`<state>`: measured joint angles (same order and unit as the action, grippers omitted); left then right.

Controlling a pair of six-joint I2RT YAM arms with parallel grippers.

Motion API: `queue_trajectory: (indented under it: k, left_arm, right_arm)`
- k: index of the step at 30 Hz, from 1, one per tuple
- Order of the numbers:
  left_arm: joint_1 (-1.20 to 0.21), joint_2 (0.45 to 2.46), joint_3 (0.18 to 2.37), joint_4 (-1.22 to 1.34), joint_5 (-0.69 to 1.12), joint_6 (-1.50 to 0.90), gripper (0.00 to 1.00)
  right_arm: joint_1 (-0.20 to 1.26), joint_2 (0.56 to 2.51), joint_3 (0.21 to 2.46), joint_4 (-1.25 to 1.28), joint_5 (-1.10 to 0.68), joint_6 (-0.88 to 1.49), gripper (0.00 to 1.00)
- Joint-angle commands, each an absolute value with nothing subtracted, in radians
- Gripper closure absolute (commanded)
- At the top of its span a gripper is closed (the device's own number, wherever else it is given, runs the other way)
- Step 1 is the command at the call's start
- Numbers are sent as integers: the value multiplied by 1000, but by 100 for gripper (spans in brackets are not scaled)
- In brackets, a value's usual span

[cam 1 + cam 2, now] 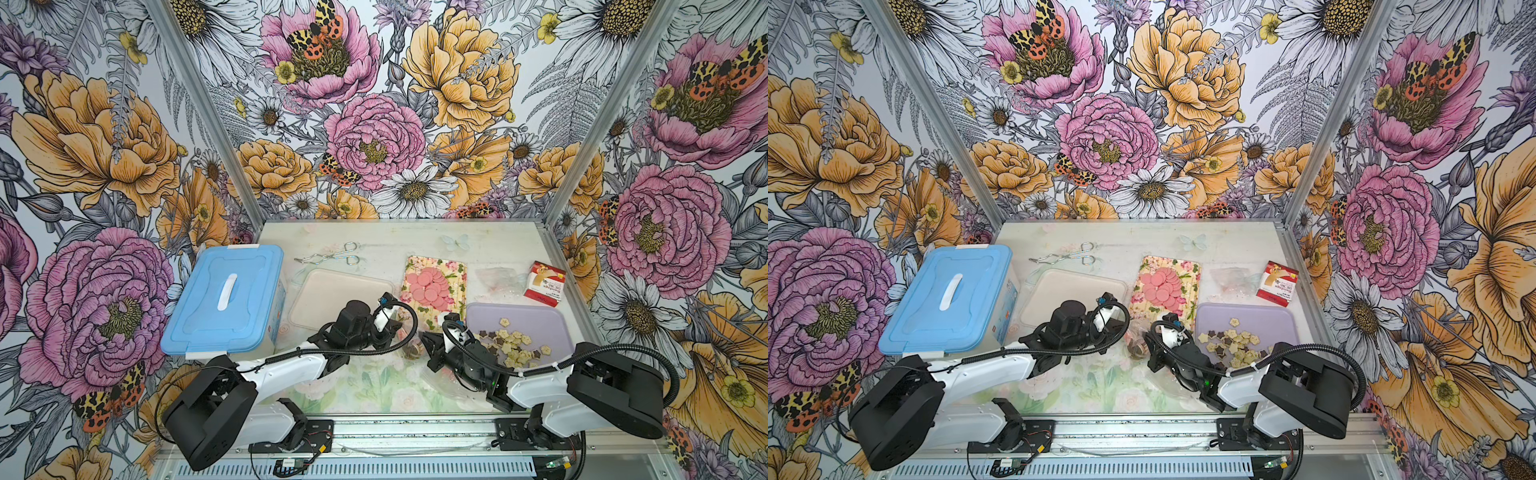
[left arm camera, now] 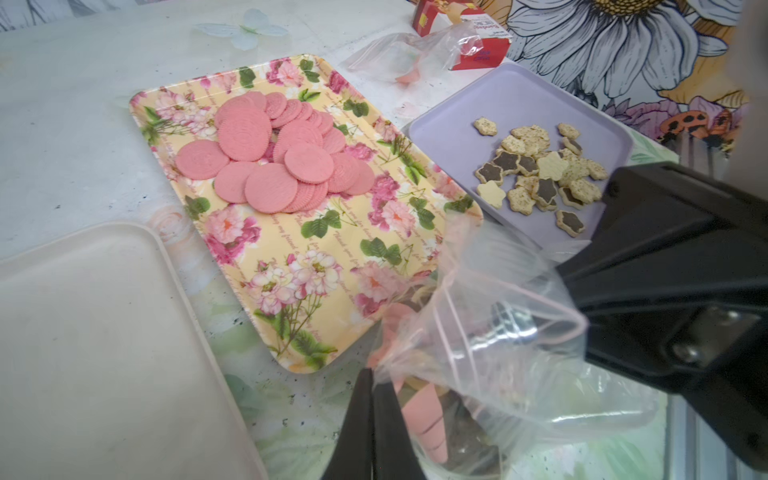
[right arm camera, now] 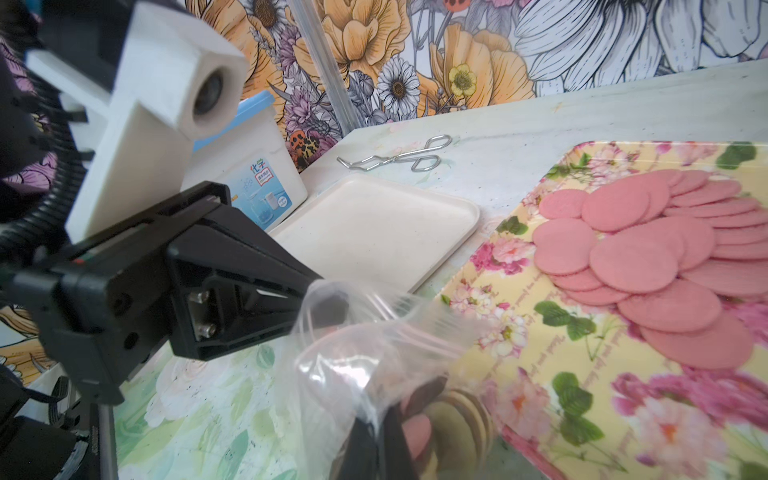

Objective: Pour cookies out of the ziploc bag
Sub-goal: Open the ziploc bag at the center of the board.

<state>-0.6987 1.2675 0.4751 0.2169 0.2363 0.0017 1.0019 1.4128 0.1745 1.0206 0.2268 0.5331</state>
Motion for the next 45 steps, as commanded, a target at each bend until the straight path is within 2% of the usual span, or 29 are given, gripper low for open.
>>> queue_trajectory:
  k: [1, 18, 19, 21, 24, 30, 32, 35, 37, 41, 45]
  left_arm:
    - [-675, 1270, 478, 208, 149, -12, 100]
    - [-676, 1226, 448, 266, 251, -9, 100]
    - [-677, 1220, 445, 271, 255, -9, 100]
    - [-676, 1206, 440, 273, 255, -13, 100]
    - [-676, 1183, 435, 274, 252, -13, 100]
    - [-668, 1092, 419, 261, 252, -22, 100]
    - [-666, 1046, 414, 243, 235, -28, 100]
    - [-655, 936, 404, 202, 167, -51, 100]
    - [-637, 863, 400, 165, 114, -72, 100]
    - [-623, 756, 402, 79, -75, -118, 100]
    - [-599, 735, 406, 26, -191, -155, 100]
  right_arm:
    - [996, 1392, 135, 1114, 296, 555, 100]
    - [996, 1531, 132, 1301, 282, 575, 99]
    - [996, 1534, 129, 1308, 285, 573, 93]
    - [996, 1523, 117, 1315, 296, 565, 91]
    - [996, 1483, 89, 1315, 324, 557, 73]
    - [997, 1336, 36, 1295, 339, 555, 52]
    - [996, 1244, 66, 1148, 325, 561, 50]
    - [1036, 1061, 273, 576, 353, 511, 44]
    - [1087, 993, 309, 507, 411, 465, 42]
    - [1098, 884, 399, 307, 424, 460, 40]
    - [1098, 888, 508, 152, 395, 482, 36]
